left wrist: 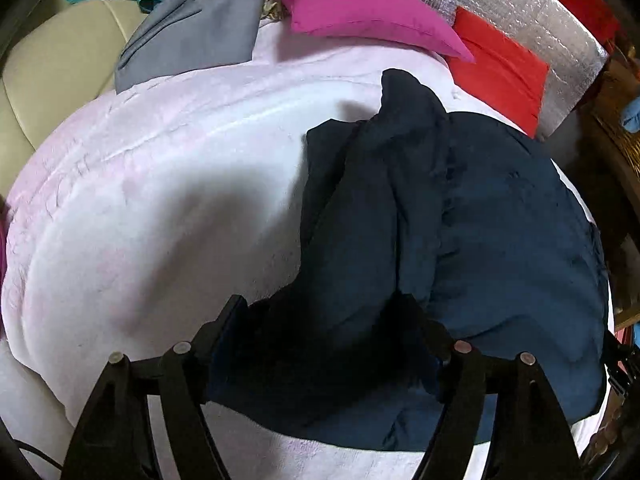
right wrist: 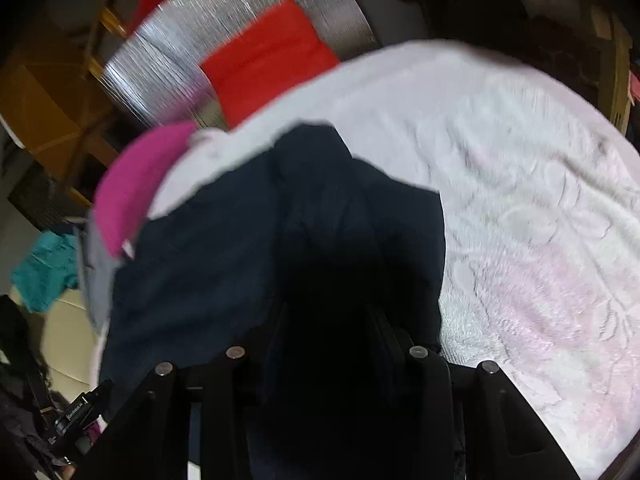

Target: Fold large clothes

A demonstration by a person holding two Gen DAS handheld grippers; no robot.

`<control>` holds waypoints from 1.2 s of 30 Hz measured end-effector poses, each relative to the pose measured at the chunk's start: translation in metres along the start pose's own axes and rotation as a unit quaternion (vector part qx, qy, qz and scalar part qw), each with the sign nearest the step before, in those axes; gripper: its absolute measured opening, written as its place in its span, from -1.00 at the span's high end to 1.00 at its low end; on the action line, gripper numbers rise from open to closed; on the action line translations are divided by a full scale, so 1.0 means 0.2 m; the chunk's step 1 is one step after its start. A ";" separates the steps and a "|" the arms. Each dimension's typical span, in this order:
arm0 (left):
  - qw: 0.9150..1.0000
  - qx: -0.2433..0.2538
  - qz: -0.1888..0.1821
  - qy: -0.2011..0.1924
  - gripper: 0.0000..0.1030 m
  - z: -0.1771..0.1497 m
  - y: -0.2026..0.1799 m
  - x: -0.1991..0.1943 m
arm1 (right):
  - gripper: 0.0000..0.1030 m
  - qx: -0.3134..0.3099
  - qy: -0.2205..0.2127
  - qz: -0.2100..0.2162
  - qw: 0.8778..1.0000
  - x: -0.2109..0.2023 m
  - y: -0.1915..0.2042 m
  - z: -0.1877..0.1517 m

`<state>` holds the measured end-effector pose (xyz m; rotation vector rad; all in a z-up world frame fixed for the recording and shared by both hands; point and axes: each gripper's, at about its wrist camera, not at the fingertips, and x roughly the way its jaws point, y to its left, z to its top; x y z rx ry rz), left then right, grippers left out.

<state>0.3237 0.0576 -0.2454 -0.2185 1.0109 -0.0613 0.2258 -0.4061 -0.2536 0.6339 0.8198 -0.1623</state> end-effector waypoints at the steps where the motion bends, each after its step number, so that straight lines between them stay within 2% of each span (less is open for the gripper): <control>1: 1.000 0.002 0.002 0.000 -0.56 0.00 -0.01 0.00 | 0.20 -0.001 0.003 -0.002 1.000 0.00 0.00 0.00; 4: 1.000 -0.002 0.000 0.001 -0.56 0.00 0.01 -0.01 | 0.18 0.003 -0.003 0.006 1.000 -0.02 0.00 0.03; 7: 0.999 0.009 0.015 -0.049 -0.56 0.01 -0.02 -0.09 | 0.18 0.007 -0.031 0.021 0.999 -0.06 0.02 0.08; 9: 0.994 0.033 0.047 -0.097 -0.56 0.02 -0.07 -0.16 | 0.18 -0.002 -0.049 0.022 0.999 -0.07 0.06 0.13; 12: 0.989 0.049 0.063 -0.125 -0.56 0.02 -0.12 -0.20 | 0.17 0.002 -0.064 0.028 0.998 -0.03 0.09 0.22; 14: 0.989 0.049 0.062 -0.126 -0.56 0.02 -0.14 -0.19 | 0.16 0.010 -0.069 0.024 0.997 0.03 0.11 0.27; 18: 0.987 0.059 0.070 -0.133 -0.56 0.03 -0.17 -0.18 | 0.16 0.025 -0.055 0.020 0.998 0.14 0.12 0.35; 21: 0.983 0.071 0.083 -0.146 -0.56 0.02 -0.20 -0.20 | 0.15 0.034 -0.010 -0.006 0.999 0.30 0.09 0.39; 24: 0.981 0.078 0.083 -0.158 -0.56 0.02 -0.21 -0.21 | 0.14 0.047 0.010 -0.003 0.999 0.36 0.04 0.39; 29: 0.979 0.077 0.076 -0.171 -0.56 0.01 -0.21 -0.26 | 0.14 0.037 0.001 -0.005 0.999 0.27 0.05 0.36; 33: 0.978 0.077 0.074 -0.181 -0.56 -0.01 -0.22 -0.30 | 0.12 -0.007 -0.014 -0.001 1.000 0.06 0.09 0.24; 35: 0.978 0.077 0.072 -0.181 -0.56 -0.02 -0.21 -0.30 | -0.10 -0.020 -0.021 0.000 1.000 -0.03 0.09 0.19; 36: 0.978 0.076 0.071 -0.181 -0.56 -0.02 -0.21 -0.30 | -0.13 -0.024 -0.027 0.004 0.999 -0.09 0.08 0.15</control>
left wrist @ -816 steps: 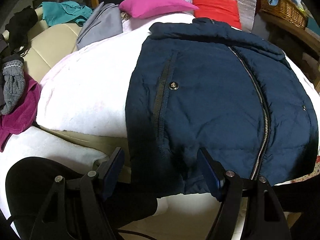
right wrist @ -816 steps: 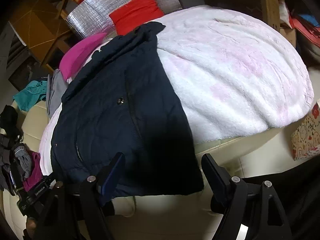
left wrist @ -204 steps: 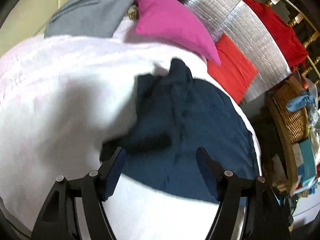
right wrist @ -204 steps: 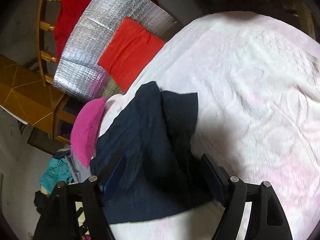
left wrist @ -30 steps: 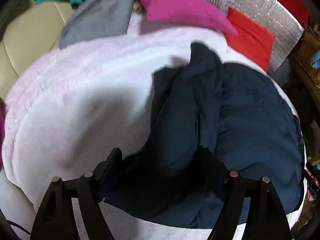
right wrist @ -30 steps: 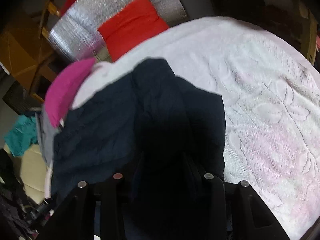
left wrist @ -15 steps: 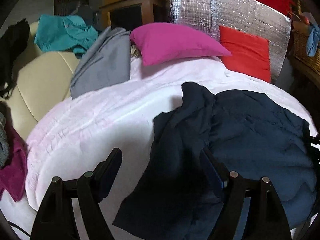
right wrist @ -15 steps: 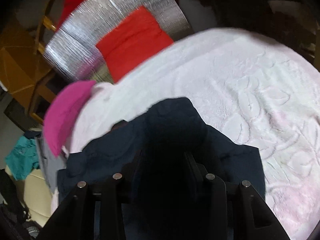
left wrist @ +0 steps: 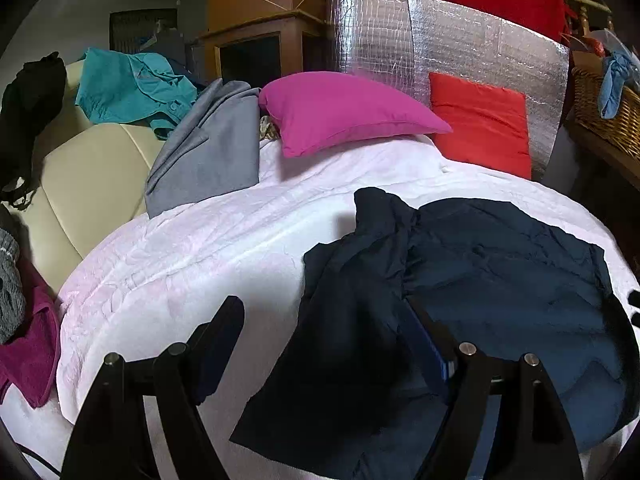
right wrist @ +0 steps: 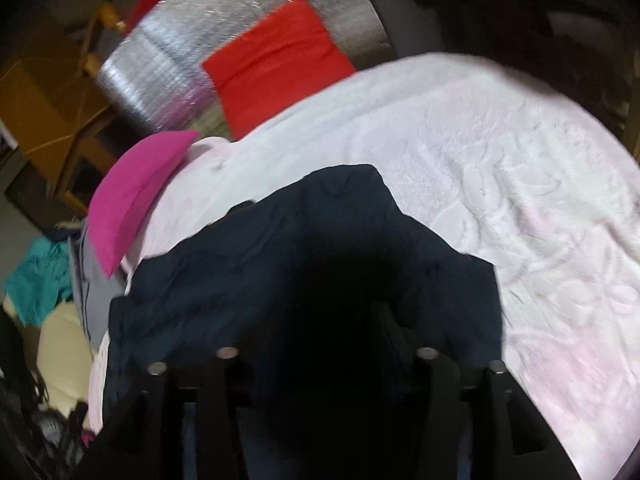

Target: Fold large clothes

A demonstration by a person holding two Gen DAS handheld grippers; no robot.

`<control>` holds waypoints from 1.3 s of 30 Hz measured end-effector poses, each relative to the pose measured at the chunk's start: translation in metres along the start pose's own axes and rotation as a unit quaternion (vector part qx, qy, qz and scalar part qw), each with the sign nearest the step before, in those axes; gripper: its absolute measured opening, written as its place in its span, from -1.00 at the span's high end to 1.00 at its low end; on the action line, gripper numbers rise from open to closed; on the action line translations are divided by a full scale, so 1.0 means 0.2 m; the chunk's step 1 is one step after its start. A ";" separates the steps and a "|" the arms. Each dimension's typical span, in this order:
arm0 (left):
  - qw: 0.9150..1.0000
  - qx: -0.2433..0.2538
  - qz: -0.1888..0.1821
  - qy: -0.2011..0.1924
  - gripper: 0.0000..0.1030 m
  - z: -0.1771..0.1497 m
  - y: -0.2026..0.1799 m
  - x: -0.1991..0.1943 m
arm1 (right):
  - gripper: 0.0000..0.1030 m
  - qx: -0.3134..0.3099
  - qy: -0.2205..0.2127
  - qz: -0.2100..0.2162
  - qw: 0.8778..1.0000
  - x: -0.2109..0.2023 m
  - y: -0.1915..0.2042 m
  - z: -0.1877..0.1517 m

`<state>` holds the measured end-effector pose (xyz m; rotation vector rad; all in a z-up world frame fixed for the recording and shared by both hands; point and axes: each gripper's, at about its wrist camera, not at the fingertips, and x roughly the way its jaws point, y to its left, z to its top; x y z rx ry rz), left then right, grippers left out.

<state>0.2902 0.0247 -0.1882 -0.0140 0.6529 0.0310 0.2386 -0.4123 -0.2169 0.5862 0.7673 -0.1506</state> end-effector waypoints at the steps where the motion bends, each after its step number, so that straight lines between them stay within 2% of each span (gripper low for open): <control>1: 1.000 0.000 0.000 0.001 -0.56 0.00 0.00 0.00 | -0.14 0.000 -0.003 0.002 1.000 -0.04 -0.01 -0.03; 6: 1.000 0.004 0.005 -0.007 -0.56 -0.02 0.00 -0.03 | -0.14 0.013 0.001 -0.001 1.000 -0.13 -0.09 -0.15; 9: 1.000 0.004 0.006 -0.002 -0.56 -0.03 -0.01 -0.02 | -0.10 0.015 0.023 -0.003 1.000 -0.09 -0.14 -0.21; 13: 1.000 0.005 0.007 0.009 -0.56 -0.04 -0.02 0.00 | -0.05 -0.022 0.042 -0.028 0.998 -0.01 -0.11 -0.24; 17: 1.000 0.007 0.008 0.013 -0.56 -0.05 -0.02 -0.01 | -0.05 -0.014 0.030 -0.024 0.999 -0.03 -0.12 -0.24; 20: 1.000 0.005 0.011 0.005 -0.56 -0.04 -0.03 -0.08 | -0.07 -0.006 0.005 -0.011 1.000 -0.15 -0.12 -0.26; 21: 1.000 0.005 0.011 0.001 -0.56 -0.04 -0.03 -0.11 | -0.09 -0.009 -0.010 -0.008 1.000 -0.21 -0.10 -0.28; 23: 1.000 0.009 -0.001 -0.012 -0.56 -0.05 -0.03 -0.22 | -0.32 -0.023 -0.029 -0.009 0.999 -0.30 -0.07 -0.31; 24: 1.000 0.017 -0.004 -0.021 -0.59 -0.05 -0.04 -0.28 | -0.35 -0.039 -0.044 -0.013 0.998 -0.36 -0.04 -0.35; 30: 0.996 0.044 -0.001 -0.076 -0.72 -0.01 -0.07 -0.65 | -0.38 -0.103 -0.098 -0.037 0.989 -0.66 0.12 -0.47; 32: 0.994 0.045 -0.011 -0.095 -0.83 0.01 -0.07 -0.80 | -0.55 -0.113 -0.114 -0.043 0.986 -0.75 0.16 -0.50; 33: 0.993 0.047 -0.015 -0.103 -0.86 0.02 -0.07 -0.86 | -0.56 -0.117 -0.126 -0.045 0.984 -0.80 0.17 -0.51; 39: 0.987 0.063 -0.008 -0.151 -0.88 0.03 -0.10 -1.22 | -0.58 -0.143 -0.163 -0.057 0.975 -1.13 0.28 -0.63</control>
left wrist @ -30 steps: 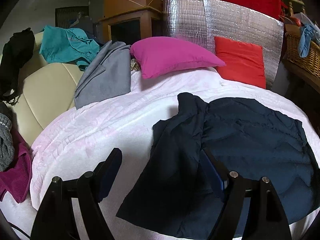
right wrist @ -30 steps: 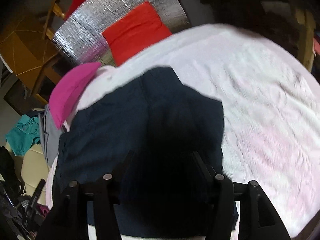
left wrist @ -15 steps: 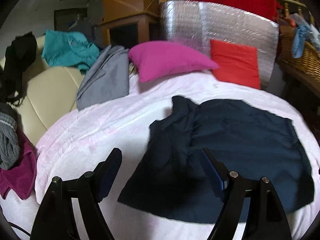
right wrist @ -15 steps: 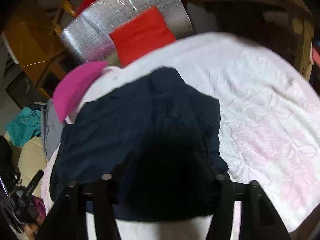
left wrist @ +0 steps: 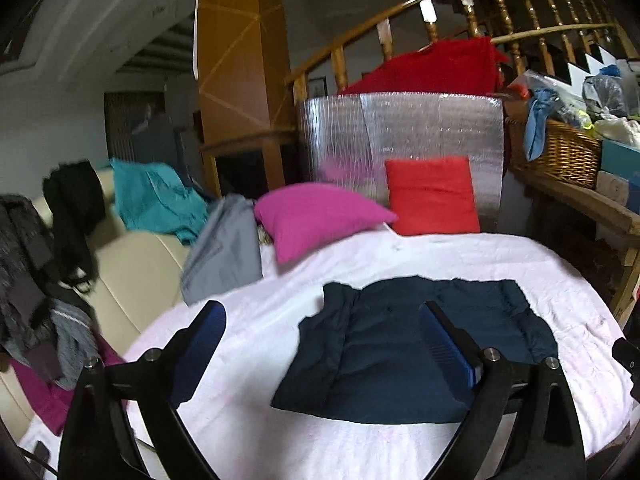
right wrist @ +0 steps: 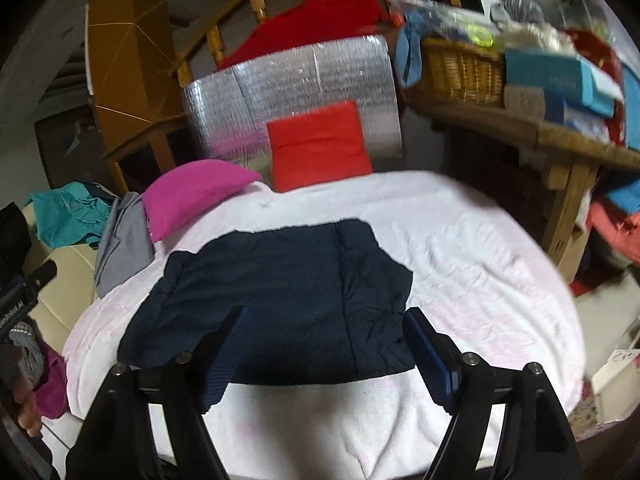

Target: Fold large clothes

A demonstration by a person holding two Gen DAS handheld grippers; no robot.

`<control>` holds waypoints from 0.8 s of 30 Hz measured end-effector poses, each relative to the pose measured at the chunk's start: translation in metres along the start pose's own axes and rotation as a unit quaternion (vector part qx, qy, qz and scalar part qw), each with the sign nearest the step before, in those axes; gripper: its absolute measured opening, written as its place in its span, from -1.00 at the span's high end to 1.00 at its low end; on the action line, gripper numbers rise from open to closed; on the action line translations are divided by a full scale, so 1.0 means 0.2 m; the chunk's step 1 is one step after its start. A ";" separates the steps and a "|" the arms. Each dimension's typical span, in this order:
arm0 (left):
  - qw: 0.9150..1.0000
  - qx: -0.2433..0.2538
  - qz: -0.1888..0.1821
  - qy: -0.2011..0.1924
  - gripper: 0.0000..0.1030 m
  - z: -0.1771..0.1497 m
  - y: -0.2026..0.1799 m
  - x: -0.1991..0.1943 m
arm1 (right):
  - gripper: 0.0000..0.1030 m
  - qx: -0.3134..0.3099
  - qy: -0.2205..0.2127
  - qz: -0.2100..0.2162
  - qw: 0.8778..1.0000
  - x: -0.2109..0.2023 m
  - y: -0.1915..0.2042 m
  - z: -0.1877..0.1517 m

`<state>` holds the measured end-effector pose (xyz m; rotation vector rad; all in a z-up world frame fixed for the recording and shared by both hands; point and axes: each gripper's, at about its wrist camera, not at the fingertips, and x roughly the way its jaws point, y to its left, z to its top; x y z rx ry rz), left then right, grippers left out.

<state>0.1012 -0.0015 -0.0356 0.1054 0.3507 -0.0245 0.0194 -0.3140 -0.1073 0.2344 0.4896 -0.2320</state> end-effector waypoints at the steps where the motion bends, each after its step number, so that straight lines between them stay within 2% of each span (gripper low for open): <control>1: 1.000 0.001 0.002 -0.006 -0.88 0.02 0.00 -0.06 | -0.58 -0.003 -0.002 -0.002 1.000 -0.05 0.01 0.01; 7: 0.999 -0.002 -0.017 -0.026 -0.89 0.06 0.01 -0.30 | -0.58 -0.012 -0.005 0.002 1.000 -0.29 0.07 0.00; 12: 0.999 0.007 -0.006 -0.033 -0.90 0.09 0.03 -0.44 | -0.58 -0.015 -0.007 0.014 1.000 -0.43 0.13 -0.01; 18: 1.000 0.006 -0.006 -0.029 -0.91 0.10 0.06 -0.49 | -0.58 -0.027 -0.012 0.018 0.999 -0.53 0.23 -0.04; 24: 1.000 -0.001 -0.005 -0.030 -0.91 0.10 0.09 -0.51 | -0.58 -0.038 -0.008 0.024 0.999 -0.53 0.30 -0.06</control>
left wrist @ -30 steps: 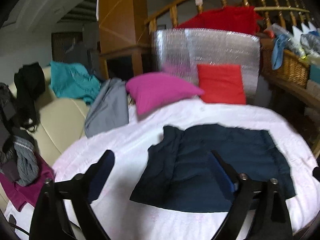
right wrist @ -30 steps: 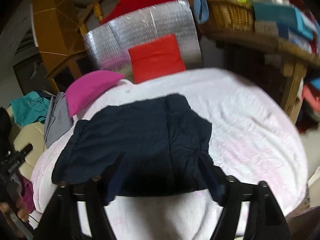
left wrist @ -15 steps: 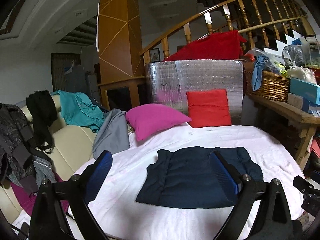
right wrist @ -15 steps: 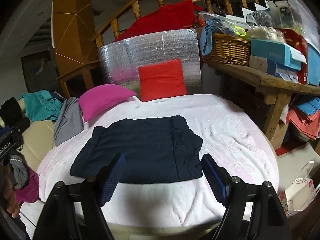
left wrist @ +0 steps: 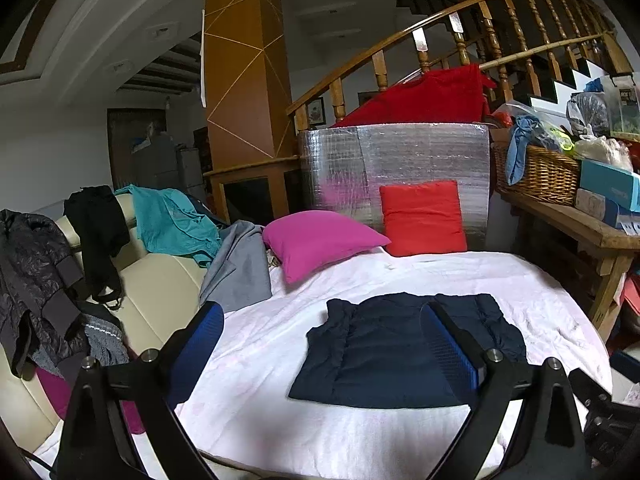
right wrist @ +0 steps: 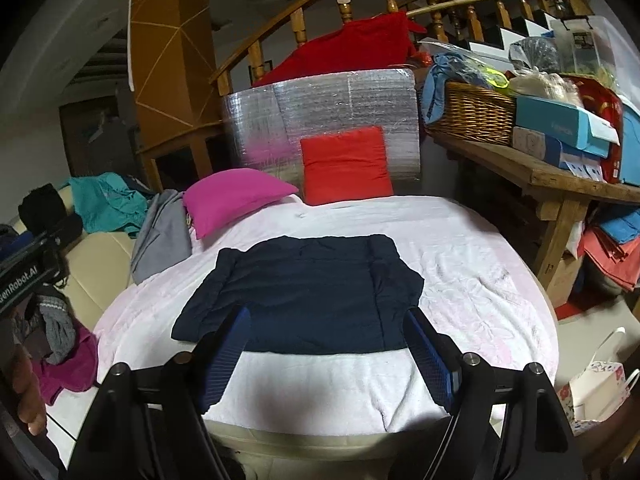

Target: Fold large clothes

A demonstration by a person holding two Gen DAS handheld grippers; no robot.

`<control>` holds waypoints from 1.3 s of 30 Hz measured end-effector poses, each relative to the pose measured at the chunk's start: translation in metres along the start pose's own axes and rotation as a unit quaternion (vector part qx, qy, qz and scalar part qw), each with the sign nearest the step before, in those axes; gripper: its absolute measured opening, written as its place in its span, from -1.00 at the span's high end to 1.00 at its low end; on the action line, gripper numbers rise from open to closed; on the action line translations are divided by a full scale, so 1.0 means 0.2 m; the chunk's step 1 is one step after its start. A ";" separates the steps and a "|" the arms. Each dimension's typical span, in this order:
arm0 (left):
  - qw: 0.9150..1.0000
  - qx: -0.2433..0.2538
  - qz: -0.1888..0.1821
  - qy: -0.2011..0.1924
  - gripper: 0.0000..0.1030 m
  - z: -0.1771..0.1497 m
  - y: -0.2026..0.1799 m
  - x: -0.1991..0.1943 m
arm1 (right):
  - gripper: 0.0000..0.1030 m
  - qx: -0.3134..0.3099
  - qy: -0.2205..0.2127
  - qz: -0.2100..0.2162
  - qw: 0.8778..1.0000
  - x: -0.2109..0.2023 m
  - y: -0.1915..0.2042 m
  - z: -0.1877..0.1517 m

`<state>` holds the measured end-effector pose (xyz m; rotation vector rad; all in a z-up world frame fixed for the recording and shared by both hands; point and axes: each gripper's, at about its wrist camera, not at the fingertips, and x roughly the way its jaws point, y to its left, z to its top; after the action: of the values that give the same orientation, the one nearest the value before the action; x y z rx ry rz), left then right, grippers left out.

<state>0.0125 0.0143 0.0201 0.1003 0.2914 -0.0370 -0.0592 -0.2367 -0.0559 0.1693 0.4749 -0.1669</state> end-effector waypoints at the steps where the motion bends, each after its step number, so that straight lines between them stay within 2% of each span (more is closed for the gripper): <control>1: 1.000 -0.001 0.000 -0.001 -0.91 0.00 0.00 -0.01 | -0.58 -0.001 0.002 0.001 1.000 0.00 0.01 0.00; 14: 1.000 -0.006 -0.001 -0.008 -0.91 0.02 0.04 -0.02 | -0.58 -0.013 0.006 0.001 1.000 0.02 0.06 0.00; 39: 1.000 -0.017 -0.001 -0.013 -0.91 0.03 0.08 -0.05 | -0.58 -0.002 -0.024 -0.010 1.000 -0.08 0.06 0.04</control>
<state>0.0058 0.0301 0.0298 0.0665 0.2654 -0.0347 -0.0665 -0.2256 -0.0401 0.1570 0.4300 -0.1898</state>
